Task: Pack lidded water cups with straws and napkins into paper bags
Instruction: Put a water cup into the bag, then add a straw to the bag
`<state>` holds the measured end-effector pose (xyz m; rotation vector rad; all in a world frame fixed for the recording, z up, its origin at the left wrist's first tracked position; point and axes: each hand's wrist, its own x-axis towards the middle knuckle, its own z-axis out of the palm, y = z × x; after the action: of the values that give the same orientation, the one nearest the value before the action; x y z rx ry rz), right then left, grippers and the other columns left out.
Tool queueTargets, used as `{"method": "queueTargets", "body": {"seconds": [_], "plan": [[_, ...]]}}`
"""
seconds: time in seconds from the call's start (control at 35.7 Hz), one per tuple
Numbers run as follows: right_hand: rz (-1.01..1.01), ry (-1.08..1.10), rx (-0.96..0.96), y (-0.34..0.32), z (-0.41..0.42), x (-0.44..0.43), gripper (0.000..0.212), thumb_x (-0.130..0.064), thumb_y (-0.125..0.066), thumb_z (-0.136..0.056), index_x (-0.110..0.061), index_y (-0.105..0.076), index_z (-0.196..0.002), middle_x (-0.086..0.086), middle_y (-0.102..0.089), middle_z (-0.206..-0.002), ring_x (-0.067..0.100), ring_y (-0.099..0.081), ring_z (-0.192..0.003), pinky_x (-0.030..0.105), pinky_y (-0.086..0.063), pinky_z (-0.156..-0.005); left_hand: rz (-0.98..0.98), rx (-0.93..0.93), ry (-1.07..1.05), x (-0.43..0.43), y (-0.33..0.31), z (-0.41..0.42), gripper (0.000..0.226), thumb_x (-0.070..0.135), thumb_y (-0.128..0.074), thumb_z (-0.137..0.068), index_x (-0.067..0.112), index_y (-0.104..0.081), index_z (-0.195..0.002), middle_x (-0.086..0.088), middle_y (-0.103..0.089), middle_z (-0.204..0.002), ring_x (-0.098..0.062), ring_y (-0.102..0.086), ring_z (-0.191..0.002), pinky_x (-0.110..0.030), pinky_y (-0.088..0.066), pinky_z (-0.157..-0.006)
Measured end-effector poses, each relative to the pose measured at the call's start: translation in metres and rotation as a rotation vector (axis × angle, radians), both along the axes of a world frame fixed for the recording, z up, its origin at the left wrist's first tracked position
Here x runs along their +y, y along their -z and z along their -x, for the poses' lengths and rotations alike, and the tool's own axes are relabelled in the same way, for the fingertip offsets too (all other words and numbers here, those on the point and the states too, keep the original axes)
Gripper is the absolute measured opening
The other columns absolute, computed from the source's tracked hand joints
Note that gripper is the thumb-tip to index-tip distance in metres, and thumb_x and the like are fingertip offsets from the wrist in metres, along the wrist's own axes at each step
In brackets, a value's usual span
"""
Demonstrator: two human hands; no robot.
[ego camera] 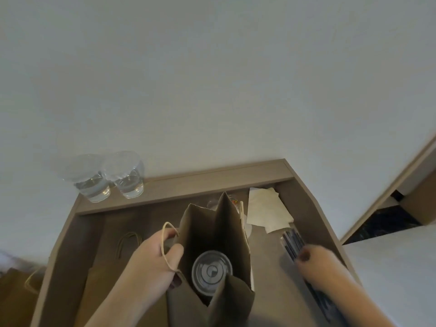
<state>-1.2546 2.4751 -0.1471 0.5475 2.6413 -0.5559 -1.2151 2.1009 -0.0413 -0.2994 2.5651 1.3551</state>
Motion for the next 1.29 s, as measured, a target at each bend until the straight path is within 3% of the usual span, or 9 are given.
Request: {"method": "queueTargets", "body": {"seconds": [0.17, 0.28, 0.5, 0.7, 0.81, 0.95, 1.01, 1.15, 1.29], "plan": [[-0.042, 0.030, -0.154, 0.065, -0.014, 0.003, 0.022, -0.035, -0.056, -0.099, -0.024, -0.066, -0.116, -0.004, -0.069, -0.098, 0.015, -0.069, -0.090, 0.042, -0.062, -0.090, -0.027, 0.004, -0.012, 0.004, 0.004, 0.002, 0.018, 0.027, -0.057, -0.102, 0.031, -0.065, -0.117, 0.000, -0.076, -0.074, -0.019, -0.077, -0.063, -0.024, -0.057, -0.053], [-0.034, 0.034, 0.026, 0.063, -0.015, 0.005, 0.017, -0.039, -0.055, -0.095, -0.027, -0.045, -0.102, -0.005, -0.067, -0.089, 0.015, -0.067, -0.079, 0.039, -0.058, -0.070, -0.022, 0.008, 0.015, 0.006, 0.002, 0.002, 0.018, 0.027, -0.055, -0.102, 0.033, -0.064, -0.117, 0.002, -0.077, -0.076, -0.019, -0.077, -0.065, -0.021, -0.055, -0.053], [-0.044, -0.037, -0.122, 0.057, -0.011, 0.010, 0.021, -0.047, -0.059, -0.095, -0.026, -0.062, -0.094, -0.007, -0.069, -0.092, 0.012, -0.067, -0.083, 0.036, -0.062, -0.086, -0.054, 0.021, -0.016, 0.010, 0.001, 0.000, 0.020, 0.024, -0.054, -0.103, 0.029, -0.064, -0.119, -0.004, -0.076, -0.071, -0.019, -0.076, -0.060, -0.021, -0.053, -0.051], [-0.035, -0.094, -0.097, 0.010, -0.004, 0.010, 0.018, -0.051, -0.070, -0.091, -0.033, -0.067, -0.093, -0.014, -0.070, -0.089, 0.001, -0.065, -0.080, 0.017, -0.046, -0.058, -0.050, 0.013, -0.009, 0.010, -0.003, 0.000, 0.019, 0.029, -0.053, -0.105, 0.035, -0.061, -0.121, 0.000, -0.077, -0.076, -0.016, -0.076, -0.065, -0.023, -0.055, -0.056], [0.082, -0.125, 0.226, -0.061, -0.004, 0.002, 0.012, -0.037, -0.073, -0.093, -0.029, -0.067, -0.086, -0.004, -0.072, -0.076, 0.012, -0.069, -0.073, 0.033, -0.062, -0.071, -0.041, 0.036, -0.014, 0.011, -0.005, 0.000, 0.016, 0.028, -0.055, -0.104, 0.038, -0.063, -0.111, 0.000, -0.077, -0.079, -0.013, -0.076, -0.063, -0.023, -0.055, -0.053], [0.820, -0.175, 0.931, -0.189, -0.025, -0.047, 0.015, -0.010, -0.069, -0.101, -0.022, -0.067, -0.092, 0.013, -0.074, -0.072, 0.018, -0.073, -0.061, 0.020, -0.058, -0.057, -0.059, 0.028, -0.005, 0.015, -0.007, 0.000, 0.013, 0.030, -0.057, -0.104, 0.041, -0.064, -0.105, 0.003, -0.077, -0.078, -0.011, -0.076, -0.067, -0.016, -0.054, -0.053], [0.918, -0.301, 1.002, -0.215, -0.026, -0.071, 0.009, -0.010, -0.067, -0.099, -0.018, -0.066, -0.095, 0.011, -0.076, -0.078, 0.020, -0.076, -0.071, 0.021, -0.060, -0.065, -0.069, 0.022, 0.006, 0.017, -0.009, 0.000, 0.012, 0.032, -0.057, -0.104, 0.041, -0.064, -0.101, 0.011, -0.078, -0.081, -0.010, -0.077, -0.070, -0.016, -0.054, -0.054], [0.408, -0.490, 0.785, -0.202, -0.005, -0.109, 0.008, -0.037, -0.069, -0.091, -0.043, -0.064, -0.093, -0.026, -0.067, -0.098, -0.004, -0.065, -0.096, 0.006, -0.048, -0.080, -0.058, 0.031, 0.031, 0.020, -0.012, 0.000, 0.016, 0.028, -0.056, -0.104, 0.040, -0.066, -0.099, 0.011, -0.077, -0.081, -0.013, -0.077, -0.068, -0.027, -0.062, -0.059], [0.239, -0.583, 0.591, -0.176, 0.008, -0.120, 0.014, -0.037, -0.070, -0.094, -0.043, -0.060, -0.101, -0.025, -0.058, -0.103, -0.003, -0.060, -0.100, 0.023, -0.056, -0.090, -0.078, 0.036, 0.006, 0.012, -0.009, -0.001, 0.021, 0.027, -0.057, -0.102, 0.045, -0.067, -0.097, 0.004, -0.077, -0.078, -0.016, -0.076, -0.065, -0.032, -0.061, -0.058]]}}
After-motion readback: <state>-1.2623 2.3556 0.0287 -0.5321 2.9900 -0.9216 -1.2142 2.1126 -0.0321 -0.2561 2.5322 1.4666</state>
